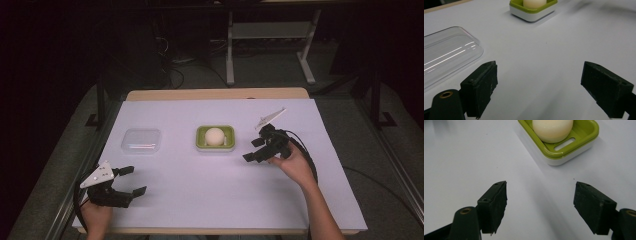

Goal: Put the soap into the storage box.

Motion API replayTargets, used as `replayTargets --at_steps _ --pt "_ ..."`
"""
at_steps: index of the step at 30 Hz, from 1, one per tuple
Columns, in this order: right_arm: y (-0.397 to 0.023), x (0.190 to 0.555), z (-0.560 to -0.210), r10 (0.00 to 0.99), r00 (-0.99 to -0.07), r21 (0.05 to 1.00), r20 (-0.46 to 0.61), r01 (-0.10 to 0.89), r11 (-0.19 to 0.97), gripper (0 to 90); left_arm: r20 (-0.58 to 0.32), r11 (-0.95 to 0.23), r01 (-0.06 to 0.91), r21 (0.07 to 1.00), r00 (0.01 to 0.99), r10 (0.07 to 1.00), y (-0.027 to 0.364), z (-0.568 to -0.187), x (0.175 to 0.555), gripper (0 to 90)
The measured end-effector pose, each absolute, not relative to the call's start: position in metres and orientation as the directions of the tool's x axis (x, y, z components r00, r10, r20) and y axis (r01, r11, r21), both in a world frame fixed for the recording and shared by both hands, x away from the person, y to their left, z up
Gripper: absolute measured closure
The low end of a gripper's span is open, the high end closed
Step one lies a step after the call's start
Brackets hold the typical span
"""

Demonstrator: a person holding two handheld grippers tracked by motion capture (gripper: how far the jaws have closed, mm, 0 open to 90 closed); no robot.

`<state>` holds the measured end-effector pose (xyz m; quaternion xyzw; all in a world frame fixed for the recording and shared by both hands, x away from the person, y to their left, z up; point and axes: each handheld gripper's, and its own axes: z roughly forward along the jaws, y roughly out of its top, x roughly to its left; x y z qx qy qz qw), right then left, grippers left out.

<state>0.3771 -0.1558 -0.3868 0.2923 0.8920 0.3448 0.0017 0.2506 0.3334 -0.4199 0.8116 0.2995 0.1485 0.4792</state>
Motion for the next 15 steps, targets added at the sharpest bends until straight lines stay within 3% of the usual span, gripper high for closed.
replayTargets --at_steps 15 --pt "-0.173 0.352 -0.393 0.524 -0.832 0.638 0.181 0.505 0.582 25.9 -0.045 -0.364 0.346 0.865 0.775 0.630 0.333 -0.420 0.250 13.3"
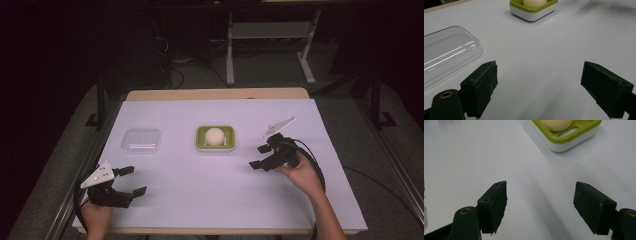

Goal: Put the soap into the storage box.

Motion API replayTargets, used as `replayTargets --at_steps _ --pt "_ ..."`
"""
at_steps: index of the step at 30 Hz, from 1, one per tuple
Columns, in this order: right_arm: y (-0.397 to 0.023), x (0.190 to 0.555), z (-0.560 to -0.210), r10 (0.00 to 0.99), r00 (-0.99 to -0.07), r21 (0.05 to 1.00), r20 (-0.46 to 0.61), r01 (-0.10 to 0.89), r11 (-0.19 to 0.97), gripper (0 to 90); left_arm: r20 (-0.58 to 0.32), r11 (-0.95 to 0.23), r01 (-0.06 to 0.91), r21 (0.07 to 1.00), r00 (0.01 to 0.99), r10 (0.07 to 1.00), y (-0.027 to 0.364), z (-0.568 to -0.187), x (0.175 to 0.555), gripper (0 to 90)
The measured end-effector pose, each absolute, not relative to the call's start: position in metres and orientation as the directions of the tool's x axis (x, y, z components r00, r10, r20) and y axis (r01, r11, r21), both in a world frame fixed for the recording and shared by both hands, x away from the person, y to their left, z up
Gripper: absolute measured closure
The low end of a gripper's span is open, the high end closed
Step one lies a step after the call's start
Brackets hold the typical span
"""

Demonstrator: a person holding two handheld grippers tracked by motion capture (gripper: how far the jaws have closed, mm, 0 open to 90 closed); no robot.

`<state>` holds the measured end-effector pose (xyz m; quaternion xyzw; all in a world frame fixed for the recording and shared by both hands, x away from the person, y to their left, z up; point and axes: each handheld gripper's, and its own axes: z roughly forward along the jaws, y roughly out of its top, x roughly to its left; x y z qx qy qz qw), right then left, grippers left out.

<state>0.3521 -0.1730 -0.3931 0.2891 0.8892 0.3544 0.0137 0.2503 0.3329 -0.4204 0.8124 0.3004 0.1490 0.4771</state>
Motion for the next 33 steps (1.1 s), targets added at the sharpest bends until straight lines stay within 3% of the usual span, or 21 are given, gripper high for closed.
replayTargets --at_steps 33 --pt "-0.212 0.305 -0.413 0.555 -0.808 0.657 0.200 0.531 0.535 25.7 -0.043 -0.374 0.351 0.859 0.776 0.629 0.330 -0.421 0.250 13.3"
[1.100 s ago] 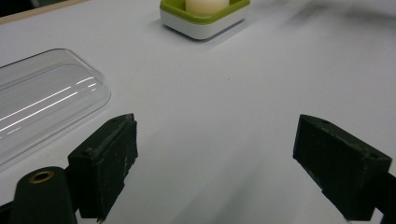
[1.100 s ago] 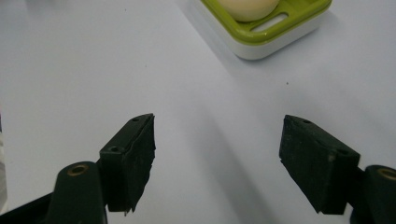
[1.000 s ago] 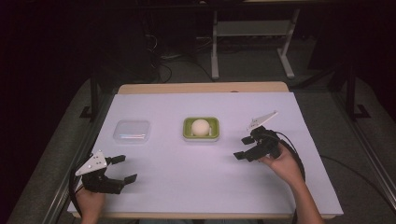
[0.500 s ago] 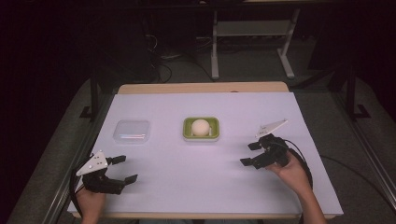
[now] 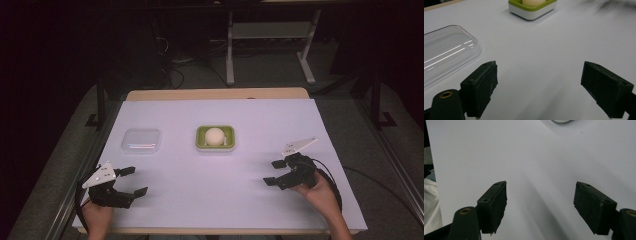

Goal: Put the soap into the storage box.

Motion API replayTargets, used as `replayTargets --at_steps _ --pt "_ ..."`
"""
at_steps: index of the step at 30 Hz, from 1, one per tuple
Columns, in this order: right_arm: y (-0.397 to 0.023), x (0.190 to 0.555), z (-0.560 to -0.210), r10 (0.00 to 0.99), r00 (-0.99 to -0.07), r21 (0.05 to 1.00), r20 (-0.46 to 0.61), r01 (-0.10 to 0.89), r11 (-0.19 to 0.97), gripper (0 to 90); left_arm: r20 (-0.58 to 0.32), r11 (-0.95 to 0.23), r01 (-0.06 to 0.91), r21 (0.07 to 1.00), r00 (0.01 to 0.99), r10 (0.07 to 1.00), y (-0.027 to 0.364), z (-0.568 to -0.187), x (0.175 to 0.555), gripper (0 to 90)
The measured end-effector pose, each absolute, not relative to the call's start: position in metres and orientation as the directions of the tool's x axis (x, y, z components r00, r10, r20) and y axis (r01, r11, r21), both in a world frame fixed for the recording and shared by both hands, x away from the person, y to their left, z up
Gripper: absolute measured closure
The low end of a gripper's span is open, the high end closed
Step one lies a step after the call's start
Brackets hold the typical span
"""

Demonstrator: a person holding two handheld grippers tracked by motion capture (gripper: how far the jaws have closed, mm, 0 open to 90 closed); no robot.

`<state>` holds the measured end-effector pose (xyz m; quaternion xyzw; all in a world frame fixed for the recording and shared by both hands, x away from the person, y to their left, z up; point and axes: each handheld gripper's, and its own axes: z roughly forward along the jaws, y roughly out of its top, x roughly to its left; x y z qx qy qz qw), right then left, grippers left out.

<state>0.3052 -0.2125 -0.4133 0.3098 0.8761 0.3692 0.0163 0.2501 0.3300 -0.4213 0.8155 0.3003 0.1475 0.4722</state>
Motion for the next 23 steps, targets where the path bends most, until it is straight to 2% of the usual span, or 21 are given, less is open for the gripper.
replayTargets --at_steps 23 --pt "-0.216 0.272 -0.428 0.571 -0.803 0.684 0.168 0.512 0.520 25.1 -0.042 -0.376 0.345 0.860 0.782 0.622 0.329 -0.420 0.251 13.3"
